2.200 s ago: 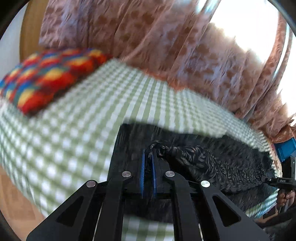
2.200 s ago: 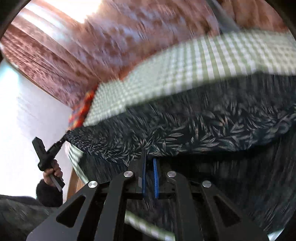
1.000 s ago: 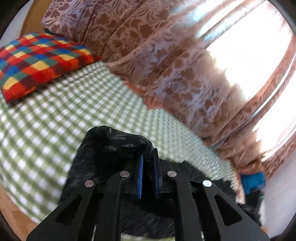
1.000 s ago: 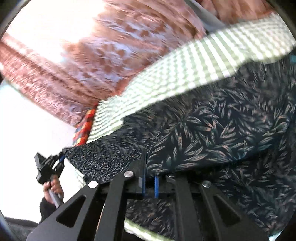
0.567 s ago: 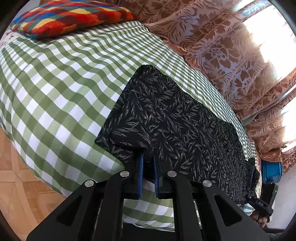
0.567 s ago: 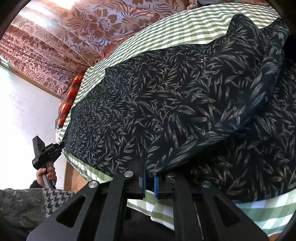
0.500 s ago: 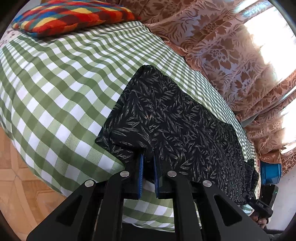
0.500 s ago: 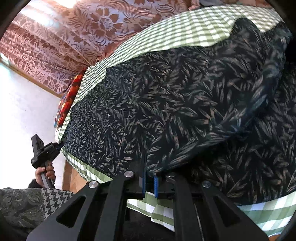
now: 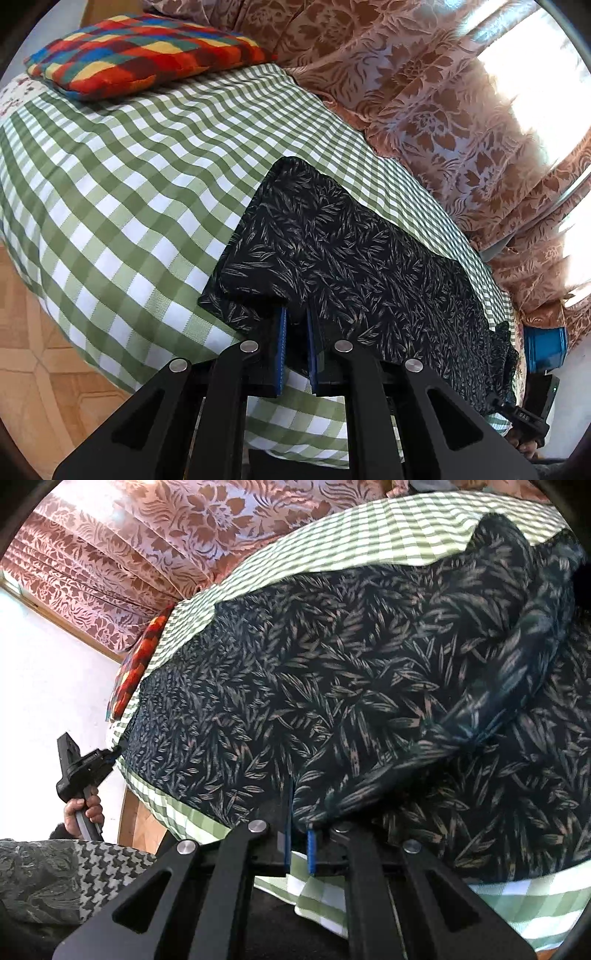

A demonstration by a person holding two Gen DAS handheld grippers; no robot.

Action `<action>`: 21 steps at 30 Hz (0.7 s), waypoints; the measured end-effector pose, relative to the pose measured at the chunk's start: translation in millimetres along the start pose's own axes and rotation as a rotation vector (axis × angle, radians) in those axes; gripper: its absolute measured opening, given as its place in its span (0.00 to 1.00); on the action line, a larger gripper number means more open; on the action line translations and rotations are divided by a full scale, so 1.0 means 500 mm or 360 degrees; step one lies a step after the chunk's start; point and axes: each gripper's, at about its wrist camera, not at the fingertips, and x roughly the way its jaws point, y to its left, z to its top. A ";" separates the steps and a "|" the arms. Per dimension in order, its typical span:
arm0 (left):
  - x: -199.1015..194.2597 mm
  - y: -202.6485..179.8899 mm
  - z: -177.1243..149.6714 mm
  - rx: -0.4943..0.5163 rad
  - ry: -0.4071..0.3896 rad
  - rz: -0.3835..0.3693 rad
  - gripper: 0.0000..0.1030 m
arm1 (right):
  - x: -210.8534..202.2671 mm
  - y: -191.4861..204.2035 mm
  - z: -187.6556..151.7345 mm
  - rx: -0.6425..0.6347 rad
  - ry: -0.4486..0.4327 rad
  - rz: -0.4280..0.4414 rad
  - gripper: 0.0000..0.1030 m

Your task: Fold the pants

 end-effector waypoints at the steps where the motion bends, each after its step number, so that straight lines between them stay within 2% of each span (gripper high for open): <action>1: 0.009 0.002 -0.004 0.0001 0.0030 0.0013 0.09 | -0.009 0.005 0.000 -0.0020 -0.0011 0.0015 0.05; 3: 0.039 0.011 -0.015 -0.0017 0.0139 0.0038 0.09 | -0.010 0.012 0.001 -0.0058 0.0003 0.0006 0.05; 5: 0.039 0.011 -0.013 -0.0045 0.0137 0.0033 0.10 | 0.016 0.002 -0.008 -0.0040 0.0077 -0.0016 0.05; 6: 0.030 0.005 -0.006 -0.0025 0.0135 0.0050 0.11 | 0.021 -0.011 -0.010 0.0006 0.0076 0.0025 0.06; 7: 0.020 0.001 0.000 -0.0009 0.0114 0.0085 0.17 | 0.021 -0.018 -0.005 0.0040 0.0071 0.0065 0.07; 8: 0.012 -0.002 0.005 0.0001 0.0088 0.0130 0.31 | 0.010 -0.021 -0.003 0.0057 0.0049 0.0092 0.14; 9: -0.005 -0.002 0.011 0.0010 0.0030 0.0192 0.35 | -0.004 -0.025 -0.001 0.0057 0.0020 0.0097 0.24; 12: -0.034 0.000 0.021 -0.0011 -0.0078 0.0216 0.37 | -0.063 -0.062 0.007 0.0115 -0.0111 0.0064 0.33; 14: -0.050 -0.014 0.024 0.0003 -0.0144 0.0167 0.37 | -0.111 -0.104 0.014 0.0203 -0.0213 -0.0016 0.37; 16: -0.050 -0.040 0.025 0.0050 -0.0165 0.0104 0.37 | -0.170 -0.162 0.020 0.0357 -0.0351 -0.0122 0.36; 18: -0.037 -0.075 0.025 0.0106 -0.0145 0.0020 0.37 | -0.219 -0.223 0.026 0.0519 -0.0489 -0.0209 0.36; 21: 0.004 -0.165 0.017 0.0287 -0.0054 -0.0137 0.37 | -0.258 -0.295 0.047 0.0686 -0.0611 -0.0360 0.32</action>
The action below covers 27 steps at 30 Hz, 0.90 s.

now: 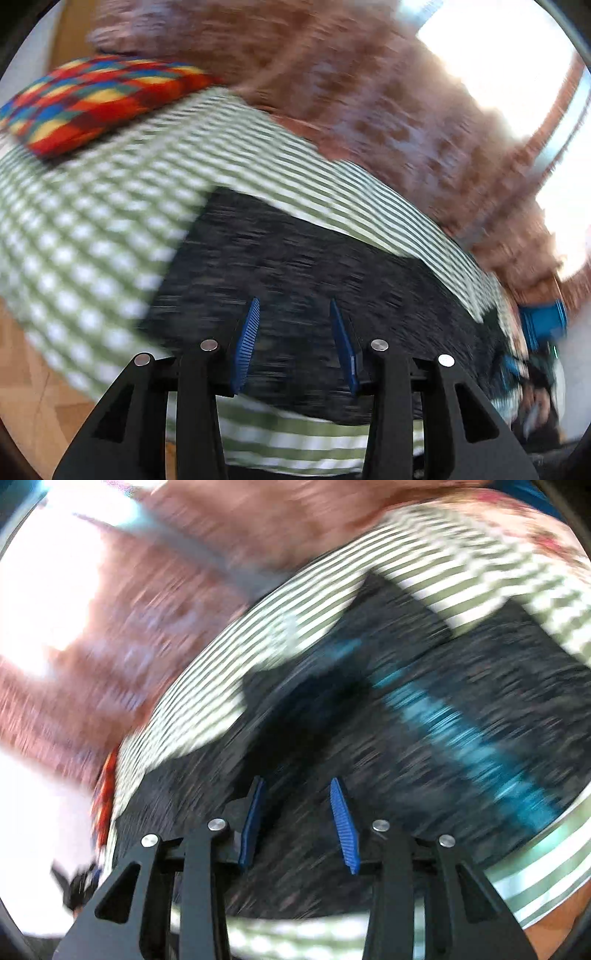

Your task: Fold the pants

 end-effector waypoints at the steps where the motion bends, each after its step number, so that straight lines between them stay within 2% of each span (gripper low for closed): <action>1: 0.015 -0.022 -0.002 0.0047 0.0031 -0.0044 0.37 | 0.002 -0.015 0.022 0.0031 -0.0047 -0.0076 0.32; 4: 0.066 -0.105 -0.018 0.0230 0.0137 -0.0164 0.37 | -0.003 -0.065 0.093 0.0107 -0.0173 -0.0222 0.31; 6: 0.092 -0.147 -0.033 0.0294 0.0204 -0.0246 0.37 | 0.006 -0.088 0.137 0.0138 -0.0232 -0.0323 0.31; 7: 0.110 -0.175 -0.042 0.0342 0.0245 -0.0281 0.37 | 0.017 -0.100 0.156 0.0145 -0.0232 -0.0354 0.31; 9: 0.133 -0.217 -0.055 0.0412 0.0291 -0.0321 0.37 | 0.043 -0.120 0.175 0.0139 -0.0178 -0.0417 0.41; 11: 0.163 -0.261 -0.065 0.0479 0.0353 -0.0384 0.37 | 0.064 -0.137 0.177 0.0124 -0.0132 -0.0478 0.41; 13: 0.183 -0.292 -0.077 0.0529 0.0405 -0.0432 0.37 | 0.077 -0.133 0.175 0.0077 -0.0117 -0.0494 0.36; 14: 0.191 -0.308 -0.085 0.0558 0.0429 -0.0453 0.37 | 0.085 -0.128 0.175 0.0044 -0.0098 -0.0515 0.25; 15: 0.196 -0.319 -0.092 0.0588 0.0447 -0.0472 0.37 | 0.090 -0.121 0.175 0.0010 -0.0093 -0.0554 0.18; 17: 0.213 -0.353 -0.103 0.0663 0.0490 -0.0513 0.37 | 0.086 -0.105 0.174 -0.0037 -0.0088 -0.0580 0.09; 22: 0.236 -0.417 -0.140 0.0803 0.0601 -0.0652 0.37 | 0.004 -0.028 0.179 -0.0199 -0.0213 -0.0583 0.08; 27: 0.250 -0.454 -0.183 0.0921 0.0743 -0.0783 0.37 | -0.138 0.002 0.187 -0.0284 -0.0369 -0.0604 0.08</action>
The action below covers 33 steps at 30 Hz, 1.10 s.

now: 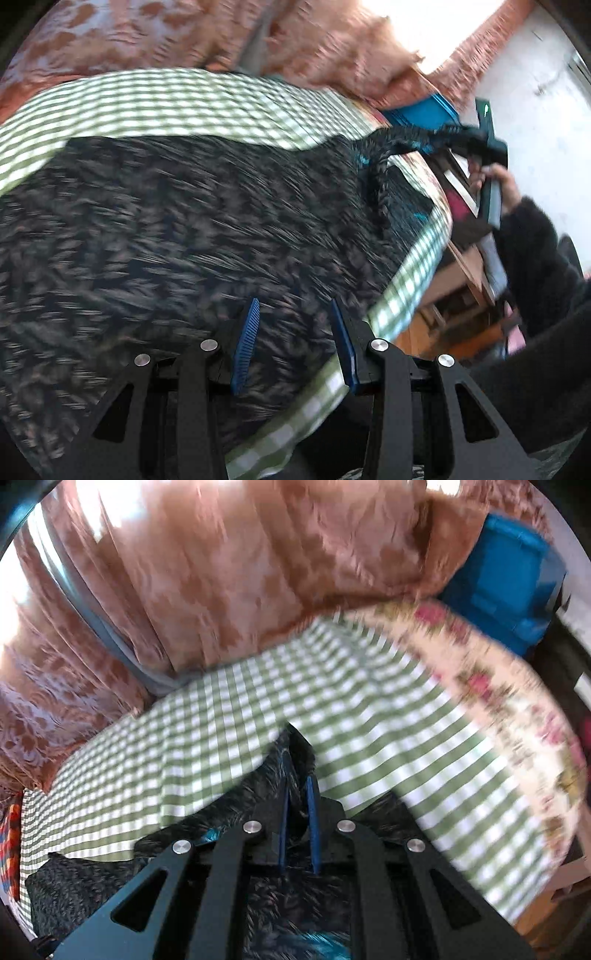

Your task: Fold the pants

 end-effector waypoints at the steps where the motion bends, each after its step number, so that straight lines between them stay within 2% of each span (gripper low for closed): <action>1: 0.010 -0.008 -0.003 0.0026 0.0033 -0.0037 0.37 | -0.022 -0.016 -0.002 -0.0009 -0.0009 -0.0032 0.08; 4: 0.031 -0.027 -0.011 0.0084 0.0093 -0.0110 0.37 | -0.049 -0.078 -0.016 0.0033 0.0028 -0.0152 0.08; 7: 0.052 -0.046 -0.012 0.0150 0.0154 -0.0139 0.37 | -0.025 -0.167 -0.066 0.0138 0.0178 -0.0263 0.08; 11: 0.066 -0.049 -0.005 0.0172 0.0200 -0.0161 0.37 | 0.020 -0.233 -0.136 0.0256 0.0314 -0.0293 0.08; 15: 0.078 -0.041 0.003 0.0143 0.0216 -0.0189 0.37 | 0.042 -0.253 -0.170 0.0299 0.0321 -0.0300 0.11; 17: 0.078 -0.037 0.006 0.0111 0.0209 -0.0208 0.37 | 0.045 -0.261 -0.171 0.0337 0.0304 -0.0276 0.18; 19: 0.077 -0.035 0.008 0.0096 0.0207 -0.0221 0.37 | 0.037 -0.278 -0.171 0.0421 0.0298 -0.0205 0.19; 21: 0.074 -0.035 0.009 0.0092 0.0208 -0.0245 0.37 | 0.019 -0.282 -0.167 0.0420 0.0263 -0.0206 0.33; 26: 0.062 -0.045 0.023 0.0076 0.0141 -0.0274 0.37 | 0.008 -0.246 -0.107 0.0337 0.0173 -0.0160 0.33; 30: 0.063 -0.048 0.025 0.0074 0.0139 -0.0208 0.37 | 0.075 -0.197 -0.059 0.0226 0.0229 -0.0146 0.33; 33: 0.070 -0.048 0.017 0.0084 0.0168 -0.0172 0.37 | 0.144 -0.172 -0.035 0.0182 0.0327 -0.0115 0.33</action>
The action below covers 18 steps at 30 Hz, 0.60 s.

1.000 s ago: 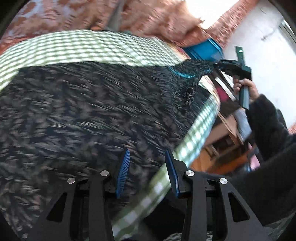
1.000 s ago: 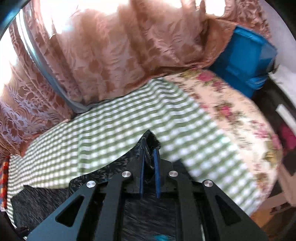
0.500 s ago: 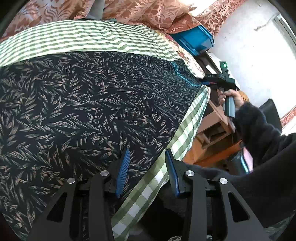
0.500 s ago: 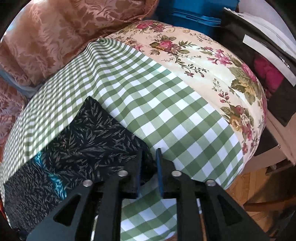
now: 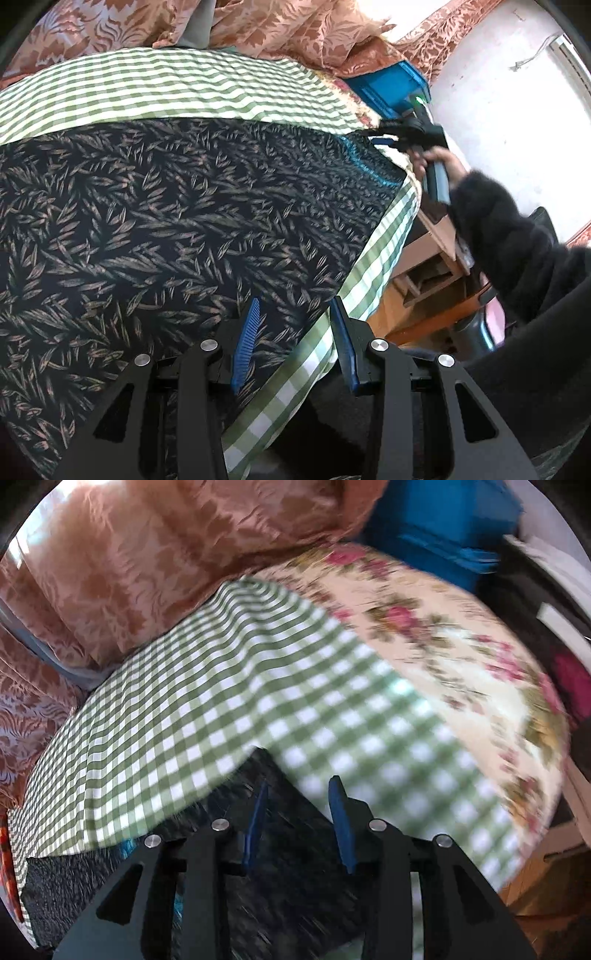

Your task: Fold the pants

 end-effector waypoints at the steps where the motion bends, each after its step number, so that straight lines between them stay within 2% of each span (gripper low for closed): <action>1: 0.002 0.000 -0.002 0.0001 0.0010 0.0011 0.37 | 0.025 0.012 0.006 -0.0033 0.0062 -0.0029 0.33; 2: 0.003 0.001 -0.004 -0.0001 0.0015 0.0008 0.37 | 0.042 0.018 0.005 -0.0058 0.0111 -0.0068 0.30; 3: 0.005 0.002 -0.005 -0.0006 0.0020 0.0001 0.37 | 0.058 0.029 0.006 -0.0111 0.0151 -0.0093 0.17; 5: 0.011 0.004 -0.008 -0.0007 0.0040 -0.0004 0.37 | 0.054 0.049 0.008 -0.0213 0.0124 -0.0119 0.10; 9: 0.015 0.005 -0.016 -0.0004 0.0060 -0.0015 0.37 | 0.044 0.040 0.018 -0.0175 0.0031 -0.0151 0.07; 12: 0.014 0.006 -0.019 -0.0016 0.0060 -0.0020 0.37 | 0.088 0.031 0.008 -0.0181 0.0078 -0.0235 0.08; 13: 0.013 0.004 -0.017 -0.0022 0.0059 -0.0021 0.37 | 0.089 0.035 0.004 -0.0207 0.0047 -0.0250 0.08; 15: 0.005 0.000 -0.014 -0.0015 0.0052 -0.0020 0.37 | 0.076 0.030 0.003 -0.0165 0.0021 -0.0229 0.16; 16: -0.004 -0.001 -0.011 -0.0019 0.0034 -0.0031 0.37 | 0.064 0.022 0.003 -0.0124 0.0011 -0.0222 0.22; 17: -0.013 -0.001 -0.009 -0.0024 0.0009 -0.0045 0.37 | 0.047 0.015 0.000 -0.0088 -0.0009 -0.0229 0.37; 18: -0.022 0.001 -0.007 -0.0031 -0.0020 -0.0055 0.37 | 0.019 0.011 -0.005 -0.0075 -0.0058 -0.0222 0.38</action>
